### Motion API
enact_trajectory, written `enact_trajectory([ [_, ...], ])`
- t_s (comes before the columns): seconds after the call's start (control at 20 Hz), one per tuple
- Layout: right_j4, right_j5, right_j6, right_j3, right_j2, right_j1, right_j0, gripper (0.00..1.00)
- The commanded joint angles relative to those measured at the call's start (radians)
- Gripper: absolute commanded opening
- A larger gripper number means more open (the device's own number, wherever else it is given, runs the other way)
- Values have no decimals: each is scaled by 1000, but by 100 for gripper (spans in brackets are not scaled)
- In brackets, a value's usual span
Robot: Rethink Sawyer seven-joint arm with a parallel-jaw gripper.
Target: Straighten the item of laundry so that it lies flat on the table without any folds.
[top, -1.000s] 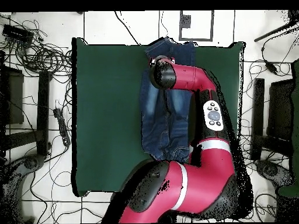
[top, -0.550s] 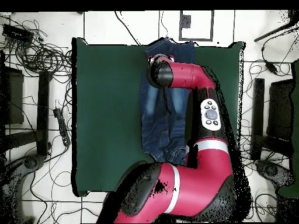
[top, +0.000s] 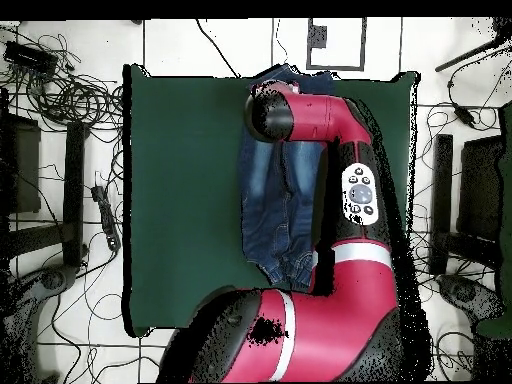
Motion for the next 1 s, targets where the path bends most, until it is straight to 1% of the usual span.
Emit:
enact_trajectory([
  [0.05, 0, 63, 25, 28, 45, 18, 28, 100],
  [0.25, 17, 36, 34, 31, 76, 38, 20, 100],
  [0.6, 37, 62, 14, 27, 112, 68, 15, 100],
  [1.0, 57, 70, 29, 24, 119, 80, 21, 100],
])
